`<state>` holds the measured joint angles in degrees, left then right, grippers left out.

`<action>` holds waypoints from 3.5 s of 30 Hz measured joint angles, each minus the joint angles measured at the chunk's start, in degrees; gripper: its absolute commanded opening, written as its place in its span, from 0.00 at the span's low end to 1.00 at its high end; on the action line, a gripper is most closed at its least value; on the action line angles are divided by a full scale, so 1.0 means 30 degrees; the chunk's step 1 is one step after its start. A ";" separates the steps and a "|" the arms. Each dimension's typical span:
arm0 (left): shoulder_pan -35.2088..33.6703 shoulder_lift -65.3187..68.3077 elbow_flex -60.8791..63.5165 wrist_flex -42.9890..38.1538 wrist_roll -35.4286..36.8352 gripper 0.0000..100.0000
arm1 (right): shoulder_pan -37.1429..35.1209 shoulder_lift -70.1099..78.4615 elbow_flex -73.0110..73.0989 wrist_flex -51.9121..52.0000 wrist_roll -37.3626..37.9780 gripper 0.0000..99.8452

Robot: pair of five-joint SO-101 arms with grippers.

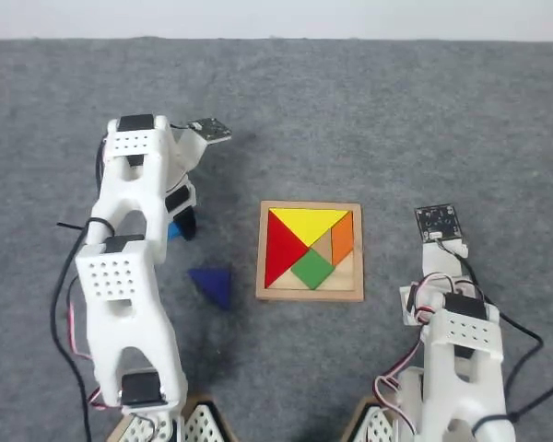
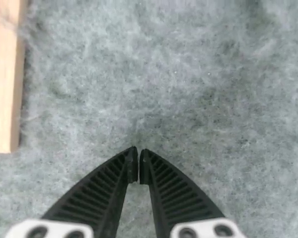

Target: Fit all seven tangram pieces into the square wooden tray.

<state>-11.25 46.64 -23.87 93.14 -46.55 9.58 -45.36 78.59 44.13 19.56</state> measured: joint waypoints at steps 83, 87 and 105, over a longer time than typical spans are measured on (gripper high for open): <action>1.1546 -1.0139 0.9700 -0.3048 -0.0293 0.13 | 0.1436 -0.0059 -0.0029 0.0000 -0.1407 0.02; 1.1458 -1.0139 0.9670 -0.3018 -0.0293 0.13 | 0.1436 -0.0059 -0.0029 0.0000 -0.1407 0.02; 0.4659 -1.3949 1.7700 -0.5509 -0.0879 0.16 | 0.0703 -0.0059 -0.0029 0.0000 -0.1407 0.02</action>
<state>2.73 4.79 29.23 76.62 -49.19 11.69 -45.54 78.51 44.13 15.34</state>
